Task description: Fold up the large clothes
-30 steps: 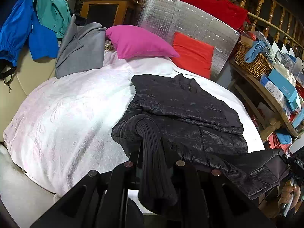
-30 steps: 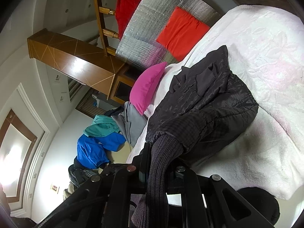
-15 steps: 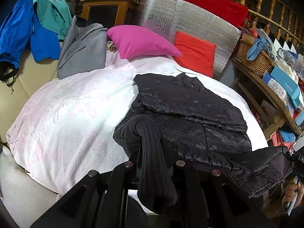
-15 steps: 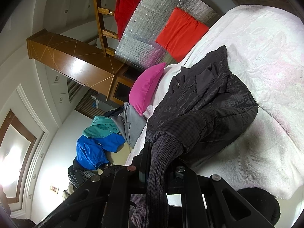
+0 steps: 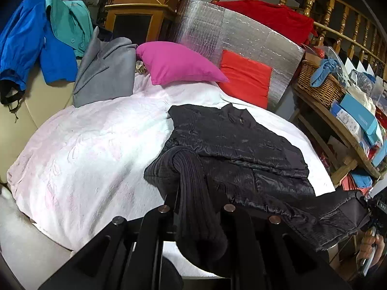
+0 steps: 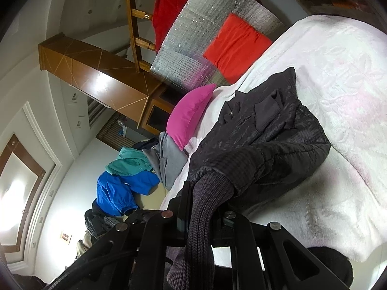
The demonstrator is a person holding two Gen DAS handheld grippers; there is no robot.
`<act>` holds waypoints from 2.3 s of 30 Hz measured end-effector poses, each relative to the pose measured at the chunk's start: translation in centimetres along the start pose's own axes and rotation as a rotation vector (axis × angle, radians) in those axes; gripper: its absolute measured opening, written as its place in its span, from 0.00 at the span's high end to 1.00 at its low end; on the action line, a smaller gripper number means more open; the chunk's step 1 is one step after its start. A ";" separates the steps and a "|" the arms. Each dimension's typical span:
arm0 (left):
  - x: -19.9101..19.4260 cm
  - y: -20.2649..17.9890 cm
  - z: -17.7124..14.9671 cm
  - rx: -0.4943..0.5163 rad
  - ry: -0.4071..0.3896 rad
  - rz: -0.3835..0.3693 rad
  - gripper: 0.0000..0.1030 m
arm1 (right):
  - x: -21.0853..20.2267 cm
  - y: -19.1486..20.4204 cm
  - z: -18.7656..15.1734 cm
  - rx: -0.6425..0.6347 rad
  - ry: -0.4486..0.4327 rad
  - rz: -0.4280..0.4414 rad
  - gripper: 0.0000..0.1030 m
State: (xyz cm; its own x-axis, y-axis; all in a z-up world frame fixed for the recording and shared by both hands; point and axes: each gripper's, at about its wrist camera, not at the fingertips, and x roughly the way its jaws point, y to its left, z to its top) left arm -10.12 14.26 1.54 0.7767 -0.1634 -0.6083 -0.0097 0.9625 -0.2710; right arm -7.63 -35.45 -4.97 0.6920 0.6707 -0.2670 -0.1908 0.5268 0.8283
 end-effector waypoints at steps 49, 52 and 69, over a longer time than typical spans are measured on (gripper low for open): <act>0.1 -1.0 -0.3 0.023 -0.006 0.116 0.88 | 1.2 0.5 1.9 0.012 -0.062 -0.047 0.89; 0.8 -0.6 -0.4 0.013 0.006 0.122 0.88 | 1.8 0.4 2.0 0.009 -0.059 -0.057 0.89; 2.4 -0.5 0.6 0.006 0.028 0.118 0.88 | 3.2 0.5 2.8 0.006 -0.058 -0.087 0.89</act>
State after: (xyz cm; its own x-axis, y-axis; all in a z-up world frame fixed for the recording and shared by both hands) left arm -7.81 13.53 0.66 0.7526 -0.0546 -0.6562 -0.0963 0.9767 -0.1917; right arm -3.51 -34.55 -4.04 0.7452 0.5909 -0.3092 -0.1245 0.5787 0.8060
